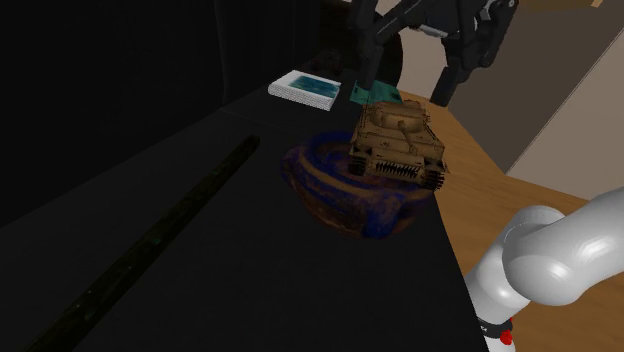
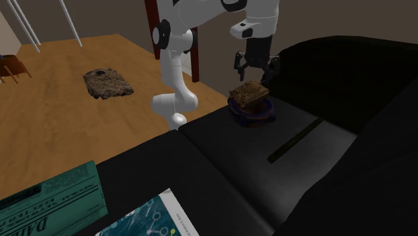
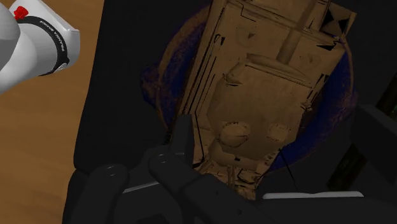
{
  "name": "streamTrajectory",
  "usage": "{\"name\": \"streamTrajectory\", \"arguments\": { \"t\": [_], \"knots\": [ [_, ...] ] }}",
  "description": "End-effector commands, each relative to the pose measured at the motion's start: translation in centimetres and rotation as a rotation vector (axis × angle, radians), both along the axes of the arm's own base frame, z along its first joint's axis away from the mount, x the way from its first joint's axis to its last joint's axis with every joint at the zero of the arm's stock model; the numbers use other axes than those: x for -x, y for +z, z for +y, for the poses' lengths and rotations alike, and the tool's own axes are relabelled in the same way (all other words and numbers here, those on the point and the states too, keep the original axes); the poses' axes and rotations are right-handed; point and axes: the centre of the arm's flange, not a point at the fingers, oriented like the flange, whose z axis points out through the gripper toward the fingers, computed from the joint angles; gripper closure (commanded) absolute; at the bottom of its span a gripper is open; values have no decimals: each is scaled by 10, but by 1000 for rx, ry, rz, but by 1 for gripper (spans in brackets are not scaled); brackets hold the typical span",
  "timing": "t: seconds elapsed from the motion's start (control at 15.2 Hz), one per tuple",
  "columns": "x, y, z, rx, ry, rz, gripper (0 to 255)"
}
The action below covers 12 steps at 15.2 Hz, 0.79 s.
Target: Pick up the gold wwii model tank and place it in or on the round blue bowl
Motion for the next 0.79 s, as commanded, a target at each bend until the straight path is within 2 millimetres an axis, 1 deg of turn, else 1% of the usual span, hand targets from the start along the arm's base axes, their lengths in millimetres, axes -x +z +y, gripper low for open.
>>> {"name": "streamTrajectory", "arguments": {
  "t": [0.0,0.2,0.26,0.73],
  "knots": [
    [0,0,0,0,0,0,0],
    [-3,40,-3,0,0,0,0],
    [-3,50,-4,0,0,0,0],
    [-3,50,-4,0,0,0,0]
  ]
}}
